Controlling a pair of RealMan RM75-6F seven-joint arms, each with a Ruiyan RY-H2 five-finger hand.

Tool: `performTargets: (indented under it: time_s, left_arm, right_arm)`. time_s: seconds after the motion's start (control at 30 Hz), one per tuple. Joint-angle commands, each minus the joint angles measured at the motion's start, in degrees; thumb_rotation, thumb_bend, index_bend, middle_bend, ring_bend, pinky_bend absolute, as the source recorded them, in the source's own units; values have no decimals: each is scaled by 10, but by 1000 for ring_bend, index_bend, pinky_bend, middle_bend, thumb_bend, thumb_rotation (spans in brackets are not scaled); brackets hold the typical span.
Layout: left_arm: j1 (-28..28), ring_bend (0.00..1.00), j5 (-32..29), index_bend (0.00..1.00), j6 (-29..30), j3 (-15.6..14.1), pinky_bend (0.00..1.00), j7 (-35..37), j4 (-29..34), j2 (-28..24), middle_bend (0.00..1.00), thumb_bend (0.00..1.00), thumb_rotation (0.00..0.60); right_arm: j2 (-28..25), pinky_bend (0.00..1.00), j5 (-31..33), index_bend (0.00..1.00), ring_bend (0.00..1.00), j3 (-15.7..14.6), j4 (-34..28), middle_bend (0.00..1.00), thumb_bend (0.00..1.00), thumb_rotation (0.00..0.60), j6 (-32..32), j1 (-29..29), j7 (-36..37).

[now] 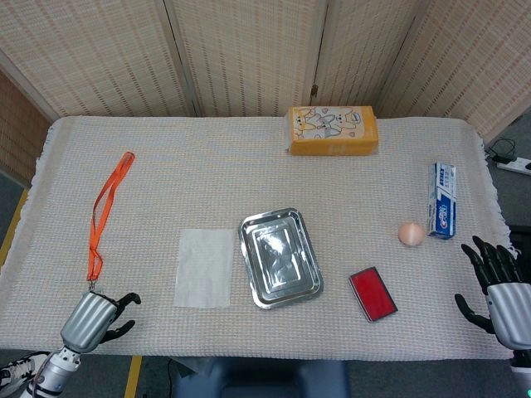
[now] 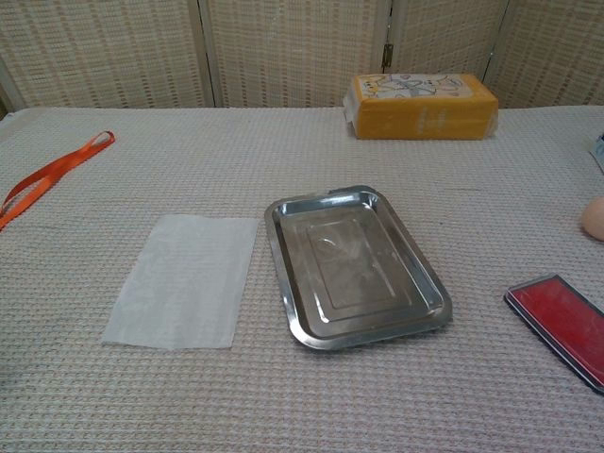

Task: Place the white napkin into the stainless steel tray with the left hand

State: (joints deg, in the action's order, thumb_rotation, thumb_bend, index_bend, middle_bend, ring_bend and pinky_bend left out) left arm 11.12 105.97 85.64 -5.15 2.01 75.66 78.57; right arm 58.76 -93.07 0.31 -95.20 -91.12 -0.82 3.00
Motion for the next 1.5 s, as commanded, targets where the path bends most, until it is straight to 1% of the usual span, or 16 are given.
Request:
performTargets:
  time_s: [0.03, 0.27, 0.43, 0.5, 0.67, 0.8, 1.0, 1.1, 1.23, 1.5]
  left_arm:
    - [9, 1000, -25, 443, -31, -6, 1000, 7, -5, 25, 1000, 250, 600]
    - [15, 1000, -27, 457, -27, 2, 1000, -4, -38, 67, 1000, 270, 600]
    - [24, 1000, -29, 444, -32, 3, 1000, 21, -60, 96, 1000, 401, 600]
    - [30, 1000, -31, 443, -42, 1, 1000, 20, -72, 107, 1000, 419, 600]
    - [39, 1000, -31, 445, -61, -7, 1000, 14, -87, 132, 1000, 418, 600]
    - [45, 1000, -35, 434, -72, -7, 1000, 8, -102, 150, 1000, 416, 600]
    - [52, 1000, -38, 384, -73, -5, 1000, -8, -119, 169, 1000, 410, 600]
    - [50, 1000, -44, 371, -73, -3, 1000, -22, -128, 180, 1000, 380, 600]
    - [52, 1000, -47, 377, -72, 0, 1000, -47, -146, 197, 1000, 358, 600]
    - [56, 1000, -50, 396, -69, 0, 1000, -54, -183, 226, 1000, 358, 600]
  right_arm:
    - [1, 0, -1, 0, 0, 1, -1, 0, 402, 600, 4, -2, -1]
    - [2, 0, 2, 0, 0, 1, -8, 0, 403, 600, 20, -8, -8]
    - [1, 0, -1, 0, 0, 0, -10, 0, 402, 600, 17, -7, -5]
    - [0, 0, -6, 0, 0, 0, -8, 0, 402, 600, 11, -6, 6]
    - [-2, 0, -9, 0, 0, 4, -1, 0, 403, 600, -1, -3, 25]
    - [-4, 0, -12, 0, 0, 2, 1, 0, 402, 600, -2, -2, 29]
    - [-5, 0, -15, 0, 0, 0, 1, 0, 403, 600, 1, -2, 30]
    - [-2, 0, -19, 0, 0, 2, 3, 0, 403, 600, -3, -3, 32]
    - [1, 0, -21, 0, 0, 3, 6, 0, 402, 600, -10, -1, 36]
    - [1, 0, -22, 0, 0, 5, 11, 0, 403, 600, -19, 2, 51]
